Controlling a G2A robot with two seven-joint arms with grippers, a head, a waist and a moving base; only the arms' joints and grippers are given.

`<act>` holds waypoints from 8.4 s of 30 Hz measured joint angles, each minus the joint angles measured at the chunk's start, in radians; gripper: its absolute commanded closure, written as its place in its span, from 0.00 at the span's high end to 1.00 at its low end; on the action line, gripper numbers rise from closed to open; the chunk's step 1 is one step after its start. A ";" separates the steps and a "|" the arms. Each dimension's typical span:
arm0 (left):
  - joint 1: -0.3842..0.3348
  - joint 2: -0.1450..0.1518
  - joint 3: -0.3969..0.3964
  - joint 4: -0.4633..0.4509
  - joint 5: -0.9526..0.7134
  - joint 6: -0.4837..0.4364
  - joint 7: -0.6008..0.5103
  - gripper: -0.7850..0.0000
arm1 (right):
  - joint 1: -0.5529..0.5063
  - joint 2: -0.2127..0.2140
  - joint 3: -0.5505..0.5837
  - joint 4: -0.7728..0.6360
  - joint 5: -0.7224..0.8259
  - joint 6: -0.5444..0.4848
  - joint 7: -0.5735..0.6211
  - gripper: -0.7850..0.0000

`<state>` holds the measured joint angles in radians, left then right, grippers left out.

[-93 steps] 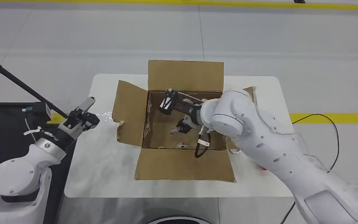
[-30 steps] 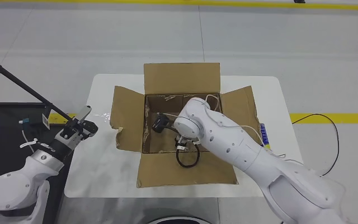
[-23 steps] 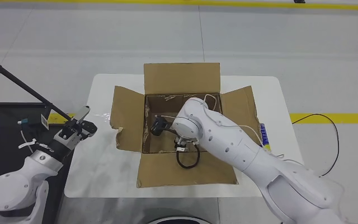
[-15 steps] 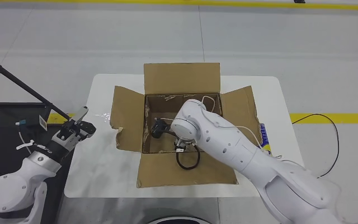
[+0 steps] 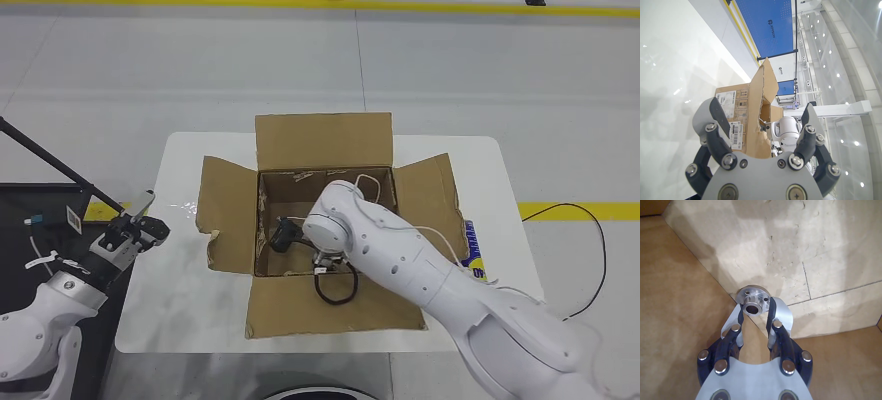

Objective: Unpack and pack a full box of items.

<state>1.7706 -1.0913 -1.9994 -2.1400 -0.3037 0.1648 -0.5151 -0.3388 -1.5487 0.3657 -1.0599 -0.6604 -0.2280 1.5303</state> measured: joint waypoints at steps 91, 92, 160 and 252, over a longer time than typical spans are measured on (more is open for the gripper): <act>0.019 -0.006 0.003 -0.092 0.044 0.018 0.036 1.00 | -0.986 0.389 1.514 -0.859 -0.370 -0.099 -0.171 0.00; 0.019 -0.006 0.003 -0.092 0.044 0.018 0.036 1.00 | -0.980 0.391 1.503 -0.831 -0.396 -0.094 -0.165 0.00; 0.282 -0.092 -0.205 -0.139 -0.166 -0.320 0.348 1.00 | -0.891 0.472 1.546 -0.832 0.257 0.045 -0.304 1.00; 0.363 -0.190 -0.335 -0.129 -0.406 -0.439 0.717 1.00 | -0.612 0.571 1.057 -0.657 0.574 0.213 -0.205 1.00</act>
<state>2.1337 -1.2817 -2.3348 -2.2692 -0.7100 -0.2745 0.2020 -0.9513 -0.9781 1.4228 -1.7170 -0.0862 -0.0154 1.3256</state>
